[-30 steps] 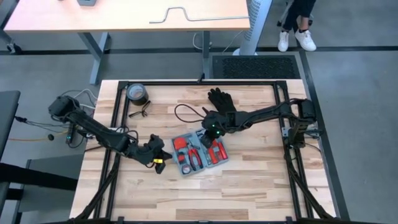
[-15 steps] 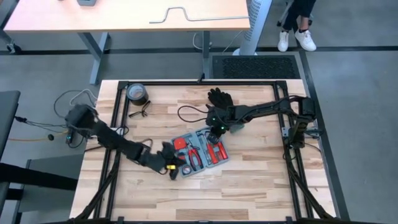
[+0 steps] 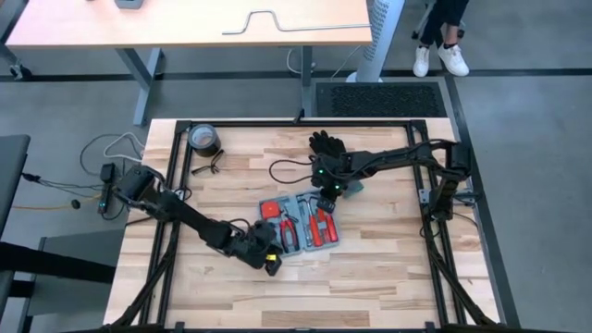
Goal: Prefit tool cases
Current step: Open the gray prefit tool case, then remove the orange measuring tool from the gray prefit tool case
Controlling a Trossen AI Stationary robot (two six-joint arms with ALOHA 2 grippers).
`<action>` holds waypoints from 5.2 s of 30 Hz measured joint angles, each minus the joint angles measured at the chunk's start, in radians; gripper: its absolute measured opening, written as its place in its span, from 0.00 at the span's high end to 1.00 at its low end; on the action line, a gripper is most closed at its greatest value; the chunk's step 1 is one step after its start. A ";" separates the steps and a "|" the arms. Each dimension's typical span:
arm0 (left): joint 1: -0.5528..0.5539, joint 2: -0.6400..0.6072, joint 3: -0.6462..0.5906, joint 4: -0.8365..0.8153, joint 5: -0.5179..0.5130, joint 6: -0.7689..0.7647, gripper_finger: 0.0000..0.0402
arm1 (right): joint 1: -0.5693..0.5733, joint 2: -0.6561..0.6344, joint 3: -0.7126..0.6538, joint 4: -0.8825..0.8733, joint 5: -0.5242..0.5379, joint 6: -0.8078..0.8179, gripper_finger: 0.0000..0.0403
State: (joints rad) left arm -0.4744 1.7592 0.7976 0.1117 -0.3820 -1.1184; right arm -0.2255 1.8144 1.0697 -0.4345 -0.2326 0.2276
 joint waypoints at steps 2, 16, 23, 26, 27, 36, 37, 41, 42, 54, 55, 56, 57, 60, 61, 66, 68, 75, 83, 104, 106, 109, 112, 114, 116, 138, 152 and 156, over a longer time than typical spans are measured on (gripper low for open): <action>0.006 -0.014 0.001 -0.065 0.002 -0.001 1.00 | 0.009 -0.001 -0.013 -0.001 -0.020 -0.001 1.00; 0.128 -0.127 -0.010 -0.373 -0.139 0.181 1.00 | 0.267 -0.009 -0.078 0.085 -0.174 0.162 1.00; 0.110 -0.310 -0.008 -0.374 -0.196 0.187 1.00 | 0.350 -0.123 -0.079 0.136 -0.034 0.278 1.00; 0.073 -0.336 -0.007 -0.381 -0.198 0.141 1.00 | 0.350 -0.172 -0.080 0.092 0.060 0.293 1.00; 0.058 -0.335 -0.007 -0.388 -0.201 0.114 1.00 | 0.346 -0.185 -0.080 0.079 0.086 0.296 1.00; -0.050 -0.199 -0.036 -0.385 -0.212 -0.140 1.00 | 0.260 -0.242 -0.217 0.093 0.137 0.375 1.00; -0.053 -0.179 -0.036 -0.379 -0.212 -0.151 1.00 | 0.253 -0.243 -0.246 0.119 0.135 0.394 1.00; -0.054 -0.107 -0.036 -0.365 -0.185 -0.161 1.00 | 0.243 -0.231 -0.344 0.262 0.079 0.489 1.00; -0.053 -0.092 -0.036 -0.363 -0.178 -0.162 1.00 | 0.248 -0.224 -0.357 0.301 0.071 0.515 1.00; -0.023 -0.066 -0.033 -0.355 -0.169 -0.041 1.00 | 0.409 -0.123 -0.375 0.590 0.050 0.742 1.00; -0.023 -0.066 -0.033 -0.353 -0.168 -0.037 1.00 | 0.422 -0.123 -0.375 0.596 0.061 0.757 1.00; -0.023 -0.066 -0.033 -0.349 -0.169 -0.029 1.00 | 0.433 -0.123 -0.375 0.598 0.073 0.771 1.00; -0.022 -0.066 -0.034 -0.343 -0.169 -0.019 1.00 | 0.442 -0.124 -0.374 0.597 0.078 0.782 1.00; -0.022 -0.065 -0.035 -0.324 -0.170 0.043 1.00 | 0.462 -0.127 -0.375 0.624 0.081 0.812 1.00; -0.021 -0.065 -0.036 -0.324 -0.170 0.062 1.00 | 0.468 -0.127 -0.376 0.638 0.081 0.820 1.00; -0.016 -0.065 -0.036 -0.323 -0.164 0.118 1.00 | 0.496 -0.123 -0.354 0.697 0.102 0.835 1.00; -0.016 -0.065 -0.035 -0.321 -0.163 0.141 1.00 | 0.499 -0.126 -0.342 0.723 0.105 0.831 1.00; -0.052 -0.140 -0.037 -0.390 -0.134 0.081 1.00 | 0.509 -0.191 -0.339 0.642 0.213 0.765 0.99; -0.075 -0.407 -0.035 -0.354 -0.165 0.029 1.00 | 0.394 -0.246 -0.307 0.618 0.195 0.233 0.90; 0.011 -0.455 -0.034 -0.359 -0.138 0.286 1.00 | 0.277 -0.089 -0.131 0.491 0.101 -0.265 0.44; 0.016 -0.454 -0.034 -0.361 -0.137 0.303 1.00 | 0.282 -0.042 -0.074 0.407 0.101 -0.277 0.46; 0.016 -0.458 -0.035 -0.361 -0.134 0.306 1.00 | 0.284 0.017 0.004 0.315 0.100 -0.278 0.47; 0.016 -0.459 -0.034 -0.364 -0.118 0.307 1.00 | 0.284 0.043 0.051 0.296 0.093 -0.285 0.48; 0.016 -0.459 -0.034 -0.370 -0.113 0.306 1.00 | 0.286 0.058 0.057 0.293 0.091 -0.295 0.49; 0.016 -0.459 -0.034 -0.377 -0.109 0.296 1.00 | 0.286 0.068 0.061 0.308 0.092 -0.310 0.50; 0.015 -0.459 -0.034 -0.428 -0.071 0.268 1.00 | 0.320 0.126 0.060 0.341 0.155 -0.103 0.99; 0.015 -0.459 -0.034 -0.461 -0.096 0.301 1.00 | 0.317 -0.112 0.058 0.285 0.289 -0.015 1.00; 0.018 -0.459 -0.034 -0.461 -0.099 0.311 1.00 | 0.290 -0.153 0.058 0.244 0.316 -0.015 1.00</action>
State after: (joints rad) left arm -0.4561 1.3003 0.7631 -0.3496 -0.4812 -0.8078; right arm 0.0649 1.6610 1.1278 -0.1902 0.0834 0.2130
